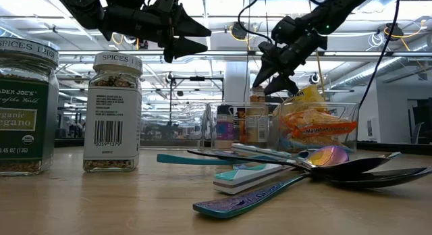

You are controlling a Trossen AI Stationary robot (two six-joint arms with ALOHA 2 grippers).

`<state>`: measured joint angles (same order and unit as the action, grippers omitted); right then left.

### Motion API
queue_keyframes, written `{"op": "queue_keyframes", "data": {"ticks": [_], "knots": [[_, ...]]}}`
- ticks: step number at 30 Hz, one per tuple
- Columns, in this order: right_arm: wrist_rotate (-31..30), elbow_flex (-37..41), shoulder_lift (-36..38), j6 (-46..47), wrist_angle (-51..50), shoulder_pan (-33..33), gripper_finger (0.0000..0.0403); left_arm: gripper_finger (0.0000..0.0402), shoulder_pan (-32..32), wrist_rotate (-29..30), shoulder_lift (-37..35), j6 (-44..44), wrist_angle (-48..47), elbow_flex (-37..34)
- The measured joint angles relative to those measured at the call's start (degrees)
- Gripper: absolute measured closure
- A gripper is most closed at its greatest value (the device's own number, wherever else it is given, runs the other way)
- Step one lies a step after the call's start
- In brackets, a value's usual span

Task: Pick & Place Food Item
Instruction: Stack the brown seasoning bottle on top of the gold seasoning bottle in the transparent bin, then put the white seasoning bottle into the middle transparent bin

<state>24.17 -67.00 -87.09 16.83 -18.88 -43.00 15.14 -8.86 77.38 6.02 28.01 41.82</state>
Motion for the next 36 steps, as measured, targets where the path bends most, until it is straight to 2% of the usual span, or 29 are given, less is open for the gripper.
{"op": "queue_keyframes", "data": {"ticks": [17, 23, 27, 29, 32, 34, 36], "knots": [[0.12, 0.13, 2.94, -1.48, 2.36, 0.11, 0.0184, 0.0119, 0.00, -0.02, 0.00, 0.10, 0.04, 0.00], [8.76, 0.13, 10.02, -0.03, 6.61, 0.46, 0.0187, 0.0119, 0.17, -0.03, 0.00, 0.11, -1.64, 0.00], [9.08, 0.11, 17.97, -3.22, 6.00, 1.28, 0.0187, 0.0119, 0.33, -0.02, -0.02, 0.13, -2.09, 0.00], [8.85, 0.62, 22.57, -6.19, 4.66, 3.18, 0.0186, 0.0119, 0.33, -0.04, -0.02, 0.15, -3.42, 0.00], [8.93, 5.31, 29.48, -9.66, 7.44, 9.60, 0.0189, 0.0119, 0.33, -0.07, -0.04, 0.67, -7.44, 0.00], [8.06, 10.88, 33.60, -10.62, 13.30, 15.36, 0.0192, 0.0119, 0.32, -0.06, -0.04, 0.74, -10.68, 0.00], [4.46, 17.47, 37.23, -10.73, 22.11, 21.39, 0.0194, 0.0119, 0.32, -0.29, -0.04, 0.52, -13.10, 0.00]]}}
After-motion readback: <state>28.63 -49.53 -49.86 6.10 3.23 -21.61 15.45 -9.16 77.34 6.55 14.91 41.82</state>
